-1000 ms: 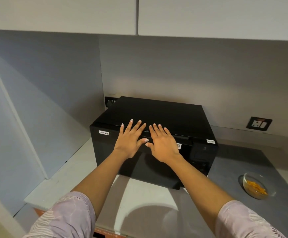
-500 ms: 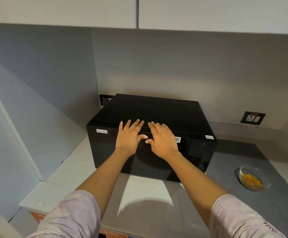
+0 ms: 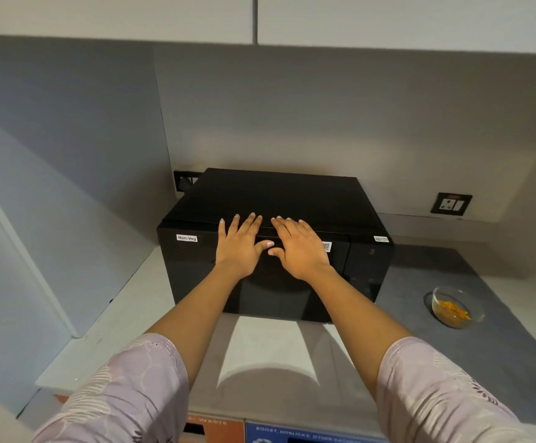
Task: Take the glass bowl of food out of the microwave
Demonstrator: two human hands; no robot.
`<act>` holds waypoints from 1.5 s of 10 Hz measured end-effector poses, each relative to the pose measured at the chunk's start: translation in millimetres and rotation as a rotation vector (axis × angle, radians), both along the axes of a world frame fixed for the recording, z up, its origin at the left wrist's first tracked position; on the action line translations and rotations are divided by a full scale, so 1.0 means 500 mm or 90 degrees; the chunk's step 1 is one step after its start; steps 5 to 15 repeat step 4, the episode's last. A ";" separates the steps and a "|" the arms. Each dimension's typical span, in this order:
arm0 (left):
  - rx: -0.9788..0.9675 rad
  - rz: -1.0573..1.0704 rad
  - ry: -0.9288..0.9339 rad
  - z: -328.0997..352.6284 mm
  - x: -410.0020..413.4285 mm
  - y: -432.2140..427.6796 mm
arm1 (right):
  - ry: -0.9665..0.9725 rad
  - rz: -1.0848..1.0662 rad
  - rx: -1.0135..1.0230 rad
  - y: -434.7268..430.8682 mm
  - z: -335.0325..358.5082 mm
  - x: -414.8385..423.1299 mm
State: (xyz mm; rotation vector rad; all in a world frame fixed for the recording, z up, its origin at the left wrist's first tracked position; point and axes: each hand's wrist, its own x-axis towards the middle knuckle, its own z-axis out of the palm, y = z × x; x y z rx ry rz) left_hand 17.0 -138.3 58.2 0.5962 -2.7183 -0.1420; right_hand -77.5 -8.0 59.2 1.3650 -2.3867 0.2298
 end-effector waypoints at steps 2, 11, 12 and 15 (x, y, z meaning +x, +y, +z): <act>-0.018 -0.049 0.028 -0.007 0.027 0.004 | -0.088 -0.002 -0.017 0.028 0.012 0.010; -0.053 -0.071 0.100 0.021 0.056 0.058 | -0.072 0.022 -0.115 0.099 0.032 0.043; -0.053 -0.071 0.100 0.021 0.056 0.058 | -0.072 0.022 -0.115 0.099 0.032 0.043; -0.053 -0.071 0.100 0.021 0.056 0.058 | -0.072 0.022 -0.115 0.099 0.032 0.043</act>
